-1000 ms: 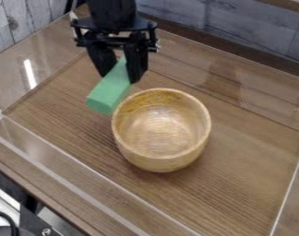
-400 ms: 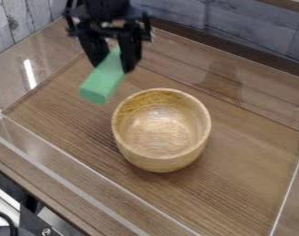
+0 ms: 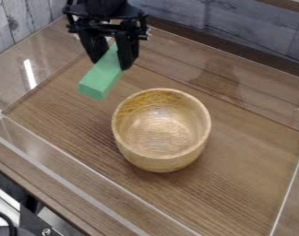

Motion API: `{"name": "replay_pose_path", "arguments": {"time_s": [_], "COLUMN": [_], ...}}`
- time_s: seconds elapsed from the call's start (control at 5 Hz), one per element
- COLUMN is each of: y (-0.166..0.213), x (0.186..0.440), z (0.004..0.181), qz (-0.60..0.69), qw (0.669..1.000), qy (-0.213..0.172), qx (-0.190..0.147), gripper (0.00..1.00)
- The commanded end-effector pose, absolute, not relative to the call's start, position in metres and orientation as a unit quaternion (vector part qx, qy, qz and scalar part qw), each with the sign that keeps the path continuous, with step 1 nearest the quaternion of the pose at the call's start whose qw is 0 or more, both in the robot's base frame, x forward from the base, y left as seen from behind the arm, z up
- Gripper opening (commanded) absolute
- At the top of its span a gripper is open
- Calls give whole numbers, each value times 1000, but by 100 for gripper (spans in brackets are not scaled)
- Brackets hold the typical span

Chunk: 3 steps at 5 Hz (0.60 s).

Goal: Move green object from inside the wooden bowl to the table next to it

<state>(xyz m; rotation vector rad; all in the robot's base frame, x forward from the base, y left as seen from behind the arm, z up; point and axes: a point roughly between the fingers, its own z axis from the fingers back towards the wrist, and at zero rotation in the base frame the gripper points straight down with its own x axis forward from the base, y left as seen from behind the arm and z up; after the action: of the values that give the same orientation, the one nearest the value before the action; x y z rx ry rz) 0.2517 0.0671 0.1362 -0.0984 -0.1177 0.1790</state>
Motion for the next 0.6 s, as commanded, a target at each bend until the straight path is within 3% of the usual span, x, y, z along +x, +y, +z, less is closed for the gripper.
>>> {"name": "replay_pose_path", "arguments": {"time_s": [0.0, 0.2, 0.4], "y": [75, 82, 85], "x": [261, 265, 269], "z": [138, 131, 138], "qz": [87, 96, 137], "qw": [992, 992, 987], "qy": [-80, -81, -85], "qx": [-37, -31, -25], "gripper": [0, 0, 0]}}
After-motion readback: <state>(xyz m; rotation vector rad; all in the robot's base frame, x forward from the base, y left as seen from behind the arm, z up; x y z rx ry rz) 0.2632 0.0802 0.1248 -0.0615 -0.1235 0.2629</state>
